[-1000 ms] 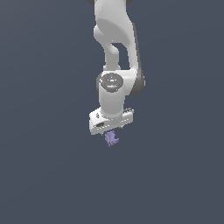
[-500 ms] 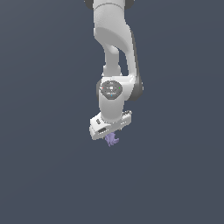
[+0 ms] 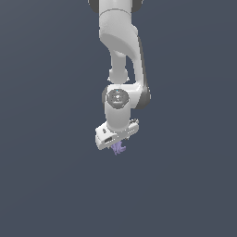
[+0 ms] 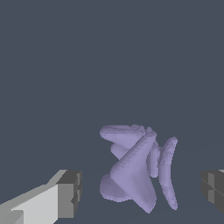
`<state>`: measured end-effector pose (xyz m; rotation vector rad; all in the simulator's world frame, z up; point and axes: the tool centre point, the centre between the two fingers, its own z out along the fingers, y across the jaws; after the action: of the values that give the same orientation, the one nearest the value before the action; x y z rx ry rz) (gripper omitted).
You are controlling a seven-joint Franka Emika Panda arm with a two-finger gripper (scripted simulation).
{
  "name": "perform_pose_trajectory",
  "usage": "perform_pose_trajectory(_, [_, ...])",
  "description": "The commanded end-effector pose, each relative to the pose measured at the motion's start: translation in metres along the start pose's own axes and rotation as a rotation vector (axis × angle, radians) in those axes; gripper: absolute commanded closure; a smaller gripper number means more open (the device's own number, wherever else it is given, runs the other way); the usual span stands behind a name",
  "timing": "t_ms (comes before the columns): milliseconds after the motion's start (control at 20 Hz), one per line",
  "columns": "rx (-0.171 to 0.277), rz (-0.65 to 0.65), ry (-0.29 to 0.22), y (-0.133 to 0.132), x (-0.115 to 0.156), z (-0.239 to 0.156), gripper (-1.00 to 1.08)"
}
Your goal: Pick up the object and move it to a goal position.
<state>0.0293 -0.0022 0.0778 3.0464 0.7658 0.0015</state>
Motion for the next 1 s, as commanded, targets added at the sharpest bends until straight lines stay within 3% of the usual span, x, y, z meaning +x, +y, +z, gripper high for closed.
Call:
perform_pose_trajectory(0, [0.001,-0.002,-0.001,-0.001,-0.001,0.013,-0.92])
perform_pose_trajectory(450, [0.001,-0.004,-0.001,0.0,0.0,0.038,-0.92])
perform_pose_trajectory(500, [0.001,-0.004,-0.001,0.0,0.0,0.038,1.08])
perform_pose_trajectory(950, [0.001,-0.004,-0.001,0.0,0.0,0.038,1.08])
